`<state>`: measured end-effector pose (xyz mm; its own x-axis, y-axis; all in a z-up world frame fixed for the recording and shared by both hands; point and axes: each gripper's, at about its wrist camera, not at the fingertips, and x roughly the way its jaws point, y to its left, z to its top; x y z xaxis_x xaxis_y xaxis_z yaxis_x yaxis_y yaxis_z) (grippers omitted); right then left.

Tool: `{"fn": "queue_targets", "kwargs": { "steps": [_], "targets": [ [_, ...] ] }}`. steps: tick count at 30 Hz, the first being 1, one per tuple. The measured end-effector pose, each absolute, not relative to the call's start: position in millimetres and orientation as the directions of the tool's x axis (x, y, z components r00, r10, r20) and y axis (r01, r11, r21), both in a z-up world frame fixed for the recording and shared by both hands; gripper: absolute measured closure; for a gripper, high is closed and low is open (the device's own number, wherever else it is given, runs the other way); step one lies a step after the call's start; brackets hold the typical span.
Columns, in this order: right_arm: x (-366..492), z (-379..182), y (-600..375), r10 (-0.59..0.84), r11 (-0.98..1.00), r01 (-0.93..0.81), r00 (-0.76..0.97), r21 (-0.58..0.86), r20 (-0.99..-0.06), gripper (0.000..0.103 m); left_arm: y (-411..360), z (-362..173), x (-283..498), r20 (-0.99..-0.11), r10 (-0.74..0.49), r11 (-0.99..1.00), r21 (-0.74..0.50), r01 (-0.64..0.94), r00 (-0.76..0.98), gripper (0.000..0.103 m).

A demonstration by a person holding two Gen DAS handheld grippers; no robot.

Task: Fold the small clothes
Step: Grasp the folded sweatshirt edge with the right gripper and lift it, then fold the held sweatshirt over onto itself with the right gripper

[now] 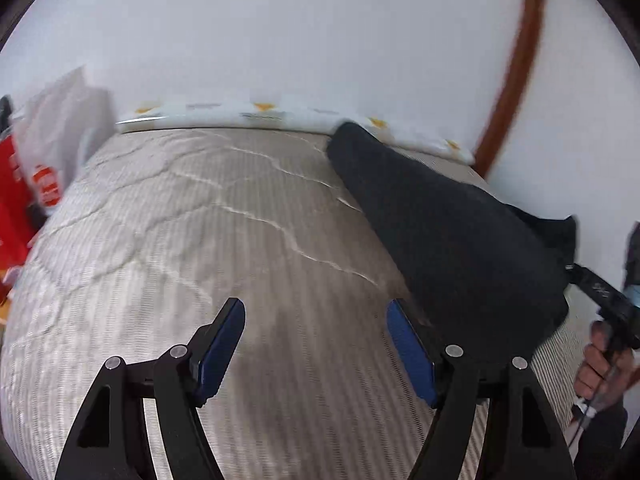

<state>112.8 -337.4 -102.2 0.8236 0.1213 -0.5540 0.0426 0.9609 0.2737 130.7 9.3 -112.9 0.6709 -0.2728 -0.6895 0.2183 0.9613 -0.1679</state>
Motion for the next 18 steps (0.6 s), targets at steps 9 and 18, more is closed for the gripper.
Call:
{"fn": "queue_targets", "kwargs": {
  "steps": [9,18],
  "targets": [
    [107.1,-119.6,-355.5,0.159,0.941,0.048,0.813,0.335,-0.561,0.045,-26.1,-116.0,113.5,-0.681,-0.350,0.925,-0.144,0.351,0.643,0.031],
    [171.6,-130.8,-366.8,0.173,0.891,0.143,0.771,0.432,-0.613,0.044,-43.1,-121.0,87.4,-0.683,-0.395,0.888,-0.114,0.445,0.614,0.027]
  ]
}}
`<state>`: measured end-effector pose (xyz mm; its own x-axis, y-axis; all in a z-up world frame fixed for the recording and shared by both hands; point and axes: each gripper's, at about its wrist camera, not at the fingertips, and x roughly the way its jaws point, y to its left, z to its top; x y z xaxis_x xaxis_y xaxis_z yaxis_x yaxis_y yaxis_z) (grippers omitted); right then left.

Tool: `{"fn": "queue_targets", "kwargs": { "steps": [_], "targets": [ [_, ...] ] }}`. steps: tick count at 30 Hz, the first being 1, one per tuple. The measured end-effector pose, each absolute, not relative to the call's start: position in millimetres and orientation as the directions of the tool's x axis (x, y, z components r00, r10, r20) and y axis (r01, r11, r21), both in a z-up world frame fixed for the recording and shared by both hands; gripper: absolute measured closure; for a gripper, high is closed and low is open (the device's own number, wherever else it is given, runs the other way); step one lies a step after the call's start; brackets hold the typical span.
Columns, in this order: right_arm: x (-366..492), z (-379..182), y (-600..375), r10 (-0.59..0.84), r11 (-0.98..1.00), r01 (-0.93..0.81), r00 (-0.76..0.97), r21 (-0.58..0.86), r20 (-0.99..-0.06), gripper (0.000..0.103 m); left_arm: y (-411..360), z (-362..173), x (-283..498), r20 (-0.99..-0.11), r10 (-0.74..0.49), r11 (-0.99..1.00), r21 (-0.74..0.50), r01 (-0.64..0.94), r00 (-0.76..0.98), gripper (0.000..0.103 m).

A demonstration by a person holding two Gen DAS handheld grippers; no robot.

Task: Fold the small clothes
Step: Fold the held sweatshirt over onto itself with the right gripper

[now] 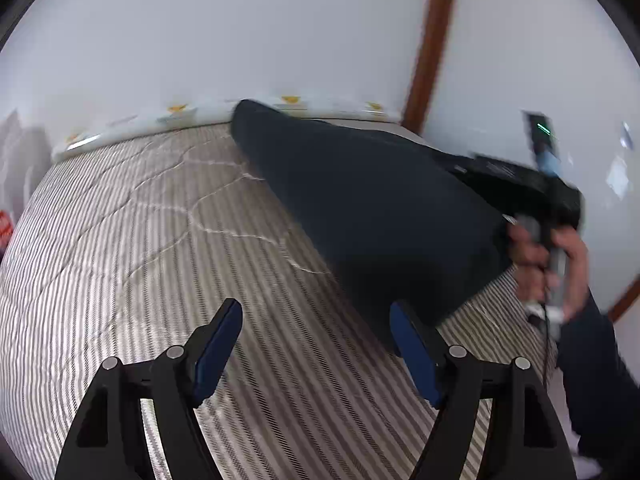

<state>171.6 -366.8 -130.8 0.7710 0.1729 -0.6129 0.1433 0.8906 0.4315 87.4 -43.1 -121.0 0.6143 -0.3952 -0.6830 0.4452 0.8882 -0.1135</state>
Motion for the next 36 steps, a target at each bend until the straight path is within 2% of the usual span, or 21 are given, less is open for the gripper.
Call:
{"fn": "queue_targets", "kwargs": {
  "steps": [1,3,4,7,10,12,14,17,19,21,24,26,28,29,31,32,36],
  "targets": [
    [177.2,-132.1,-366.5,0.169,0.886,0.156,0.768,0.437,-0.618,0.046,-47.3,-121.9,84.3,-0.680,-0.408,0.879,-0.113,0.463,0.609,0.026],
    [185.6,-133.1,-366.1,0.173,0.875,0.171,0.764,0.453,-0.622,0.064,-56.5,-126.5,83.7,-0.691,-0.431,0.865,-0.135,0.483,0.580,0.025],
    [188.0,-132.3,-365.5,0.181,0.872,0.170,0.759,0.458,-0.625,0.078,-62.4,-129.8,84.4,-0.703,-0.437,0.860,-0.143,0.490,0.561,0.025],
    [178.8,-116.0,-364.3,0.182,0.895,0.108,0.796,0.432,-0.577,0.086,-82.4,-137.9,85.4,-0.717,-0.415,0.857,-0.101,0.506,0.560,0.025],
    [143.0,-92.3,-385.7,0.144,0.879,0.095,0.881,0.468,-0.450,0.087,-96.6,-141.8,90.8,-0.728,-0.374,0.869,-0.059,0.492,0.574,0.025],
    [120.9,-86.7,-398.5,0.053,0.880,0.156,0.906,0.448,-0.419,0.087,-100.2,-142.2,91.1,-0.725,-0.381,0.864,-0.059,0.499,0.574,0.025],
    [113.2,-91.1,-406.9,0.015,0.893,0.189,0.894,0.408,-0.447,0.086,-104.1,-142.1,92.7,-0.718,-0.388,0.859,-0.056,0.509,0.578,0.025],
    [115.6,-115.6,-415.4,0.051,0.886,0.213,0.838,0.411,-0.544,0.083,-109.3,-143.4,95.1,-0.715,-0.389,0.862,-0.059,0.504,0.581,0.026],
    [115.3,-121.9,-415.0,0.039,0.896,0.228,0.814,0.381,-0.580,0.077,-111.5,-143.6,98.2,-0.716,-0.394,0.860,-0.067,0.505,0.576,0.027],
    [109.6,-119.0,-416.2,0.002,0.905,0.246,0.814,0.347,-0.581,0.057,-113.4,-143.5,99.2,-0.714,-0.389,0.862,-0.059,0.504,0.582,0.027],
    [99.6,-117.3,-423.7,-0.031,0.898,0.288,0.796,0.333,-0.604,0.048,-115.2,-144.8,103.6,-0.723,-0.385,0.870,-0.076,0.487,0.574,0.034],
    [102.9,-124.2,-427.0,-0.001,0.892,0.289,0.770,0.347,-0.638,0.047,-116.2,-146.1,108.9,-0.723,-0.396,0.872,-0.104,0.478,0.565,0.041],
    [108.2,-136.0,-428.4,0.008,0.891,0.298,0.743,0.343,-0.669,0.047,-117.9,-147.5,111.5,-0.727,-0.400,0.874,-0.118,0.472,0.558,0.048],
    [110.9,-141.5,-428.0,0.013,0.887,0.305,0.735,0.348,-0.678,0.047,-118.7,-148.5,113.8,-0.733,-0.398,0.876,-0.125,0.466,0.552,0.055],
    [114.0,-146.8,-424.2,0.023,0.882,0.301,0.742,0.363,-0.670,0.062,-117.7,-147.3,115.2,-0.728,-0.404,0.880,-0.145,0.451,0.554,0.062],
    [116.1,-147.8,-420.2,0.044,0.886,0.274,0.753,0.374,-0.657,0.073,-116.7,-146.0,116.4,-0.725,-0.402,0.884,-0.148,0.443,0.559,0.067],
    [124.4,-143.8,-408.7,0.042,0.893,0.259,0.765,0.367,-0.643,0.080,-105.9,-141.0,119.8,-0.706,-0.403,0.891,-0.156,0.427,0.582,0.080]
  ]
}}
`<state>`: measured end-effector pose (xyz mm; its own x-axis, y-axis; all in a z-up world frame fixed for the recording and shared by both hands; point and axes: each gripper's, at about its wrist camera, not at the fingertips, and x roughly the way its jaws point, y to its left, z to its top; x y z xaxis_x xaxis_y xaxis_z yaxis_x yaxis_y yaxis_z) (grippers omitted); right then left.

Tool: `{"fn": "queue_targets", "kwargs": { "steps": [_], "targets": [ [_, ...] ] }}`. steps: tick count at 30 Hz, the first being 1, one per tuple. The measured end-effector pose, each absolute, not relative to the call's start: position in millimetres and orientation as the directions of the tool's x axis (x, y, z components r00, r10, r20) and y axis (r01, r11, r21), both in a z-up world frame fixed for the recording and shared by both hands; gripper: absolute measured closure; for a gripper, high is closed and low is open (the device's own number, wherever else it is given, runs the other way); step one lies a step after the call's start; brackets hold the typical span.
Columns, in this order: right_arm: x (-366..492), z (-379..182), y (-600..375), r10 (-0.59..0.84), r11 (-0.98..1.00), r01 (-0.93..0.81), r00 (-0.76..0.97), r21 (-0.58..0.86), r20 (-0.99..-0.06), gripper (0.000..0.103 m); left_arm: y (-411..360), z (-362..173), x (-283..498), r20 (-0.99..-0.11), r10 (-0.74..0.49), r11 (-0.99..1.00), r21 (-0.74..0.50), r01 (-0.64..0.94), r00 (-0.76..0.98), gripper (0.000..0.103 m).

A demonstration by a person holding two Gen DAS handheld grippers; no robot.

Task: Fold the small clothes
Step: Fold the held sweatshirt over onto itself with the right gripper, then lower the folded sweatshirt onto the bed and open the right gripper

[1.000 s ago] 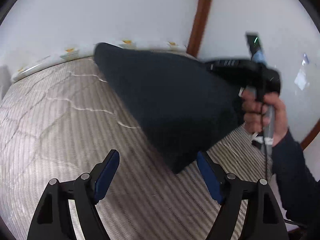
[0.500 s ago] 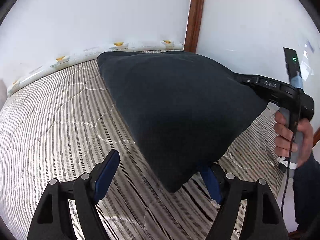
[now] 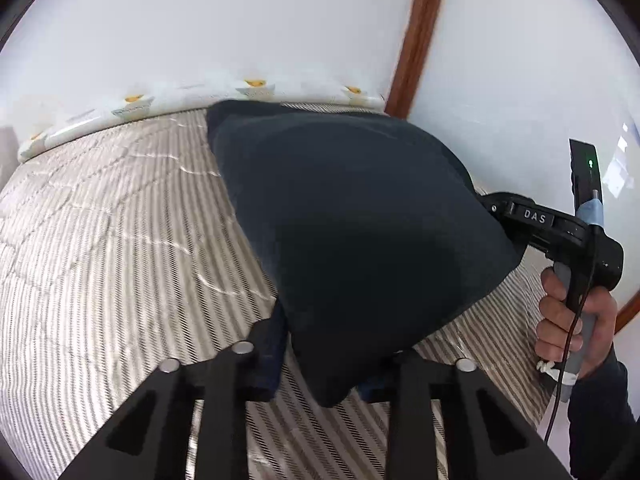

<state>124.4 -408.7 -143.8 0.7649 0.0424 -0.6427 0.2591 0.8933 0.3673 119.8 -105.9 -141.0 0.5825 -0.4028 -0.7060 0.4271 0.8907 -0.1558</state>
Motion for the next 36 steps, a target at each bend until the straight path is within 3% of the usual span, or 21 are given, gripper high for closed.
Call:
{"fn": "queue_targets", "kwargs": {
  "steps": [6,14,17,22,26,30,32,33,35,36],
  "targets": [
    [150.1,-135.6,-376.3,0.123,0.889,0.198,0.766,0.413,-0.631,0.082,-54.6,-129.8,134.5,-0.670,-0.372,0.922,-0.188,0.338,0.642,0.083],
    [205.0,-133.0,-280.6,0.285,0.890,0.035,0.737,0.455,-0.613,0.082,39.0,-131.4,136.7,-0.685,-0.252,0.968,-0.183,0.172,0.684,0.083],
    [208.1,-131.2,-258.8,0.335,0.895,-0.046,0.727,0.444,-0.600,0.082,57.8,-138.1,140.6,-0.705,-0.260,0.965,-0.207,0.160,0.660,0.083],
    [169.7,-133.6,-258.7,0.316,0.931,-0.113,0.722,0.346,-0.615,0.073,60.8,-148.7,130.6,-0.717,-0.254,0.967,-0.172,0.188,0.649,0.081],
    [146.2,-129.7,-265.1,0.275,0.954,-0.122,0.718,0.273,-0.640,0.066,62.0,-147.3,131.0,-0.727,-0.263,0.963,-0.156,0.221,0.634,0.078],
    [130.5,-101.6,-271.0,0.220,0.970,-0.115,0.791,0.214,-0.571,0.063,67.1,-139.2,108.0,-0.726,-0.283,0.956,-0.165,0.241,0.626,0.068],
    [141.1,-96.0,-265.6,0.224,0.970,-0.124,0.799,0.212,-0.558,0.063,64.9,-132.7,97.7,-0.710,-0.304,0.950,-0.180,0.254,0.636,0.061],
    [148.5,-96.9,-262.9,0.227,0.968,-0.122,0.793,0.217,-0.565,0.063,63.9,-128.5,94.4,-0.697,-0.309,0.949,-0.180,0.260,0.646,0.052],
    [165.2,-104.7,-257.8,0.257,0.959,-0.129,0.771,0.253,-0.583,0.064,64.6,-117.3,88.7,-0.666,-0.302,0.952,-0.168,0.257,0.683,0.047],
    [173.8,-110.9,-255.1,0.264,0.956,-0.123,0.756,0.266,-0.599,0.070,64.6,-113.8,86.1,-0.658,-0.302,0.952,-0.166,0.258,0.690,0.047]
  ]
}}
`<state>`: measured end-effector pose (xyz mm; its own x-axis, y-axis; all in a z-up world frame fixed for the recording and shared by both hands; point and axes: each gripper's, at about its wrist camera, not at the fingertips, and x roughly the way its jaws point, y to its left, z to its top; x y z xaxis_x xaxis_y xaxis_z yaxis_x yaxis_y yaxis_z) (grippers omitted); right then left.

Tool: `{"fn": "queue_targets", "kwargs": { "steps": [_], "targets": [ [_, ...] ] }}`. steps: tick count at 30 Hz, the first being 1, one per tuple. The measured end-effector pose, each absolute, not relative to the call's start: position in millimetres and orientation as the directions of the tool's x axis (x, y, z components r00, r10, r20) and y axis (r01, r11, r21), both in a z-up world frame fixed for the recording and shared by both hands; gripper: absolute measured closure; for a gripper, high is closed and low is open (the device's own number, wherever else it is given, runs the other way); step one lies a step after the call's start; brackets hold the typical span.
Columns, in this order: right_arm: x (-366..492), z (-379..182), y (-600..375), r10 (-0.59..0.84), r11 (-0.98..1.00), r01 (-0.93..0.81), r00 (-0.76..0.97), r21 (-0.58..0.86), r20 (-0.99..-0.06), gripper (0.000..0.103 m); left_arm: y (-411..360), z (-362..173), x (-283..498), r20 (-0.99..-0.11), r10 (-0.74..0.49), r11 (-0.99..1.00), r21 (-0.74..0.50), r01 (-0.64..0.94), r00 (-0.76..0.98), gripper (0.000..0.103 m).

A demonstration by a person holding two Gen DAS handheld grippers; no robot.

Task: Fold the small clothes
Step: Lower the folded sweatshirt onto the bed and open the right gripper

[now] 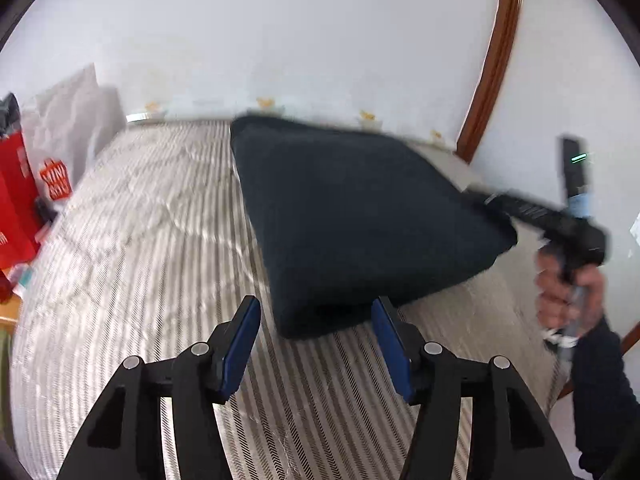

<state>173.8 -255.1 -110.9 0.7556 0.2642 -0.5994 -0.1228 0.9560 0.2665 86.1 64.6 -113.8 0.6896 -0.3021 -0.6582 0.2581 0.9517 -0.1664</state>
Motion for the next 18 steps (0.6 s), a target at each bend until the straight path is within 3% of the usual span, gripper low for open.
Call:
{"fn": "queue_targets", "kwargs": {
  "steps": [1,2,3,8,10,16,18],
  "targets": [
    [184.0,-119.3,-252.7,0.256,0.957,-0.102,0.733,0.270,-0.630,0.078,63.7,-110.1,87.3,-0.656,-0.300,0.952,-0.161,0.260,0.693,0.047],
    [192.3,-127.4,-250.4,0.248,0.960,-0.088,0.712,0.266,-0.657,0.096,62.7,-108.8,90.4,-0.661,-0.289,0.955,-0.155,0.252,0.693,0.047],
    [196.8,-133.2,-248.7,0.252,0.959,-0.092,0.701,0.266,-0.667,0.099,62.3,-108.9,94.2,-0.664,-0.281,0.958,-0.153,0.242,0.693,0.047],
    [181.5,-130.4,-282.1,0.336,0.909,-0.106,0.761,0.404,-0.556,0.100,61.2,-127.0,127.2,-0.702,-0.196,0.978,-0.090,0.187,0.685,0.044],
    [186.4,-138.9,-286.3,0.360,0.898,-0.096,0.721,0.430,-0.592,0.100,62.4,-144.3,136.1,-0.737,-0.219,0.973,-0.115,0.201,0.640,0.044],
    [198.0,-112.3,-267.2,0.260,0.957,-0.092,0.696,0.276,-0.669,0.092,72.7,-140.0,134.7,-0.745,-0.249,0.966,-0.144,0.216,0.619,0.044],
    [213.5,-98.8,-259.7,0.237,0.966,-0.098,0.700,0.237,-0.674,0.070,76.0,-133.4,143.9,-0.743,-0.251,0.966,-0.152,0.209,0.620,0.043]
  ]
}}
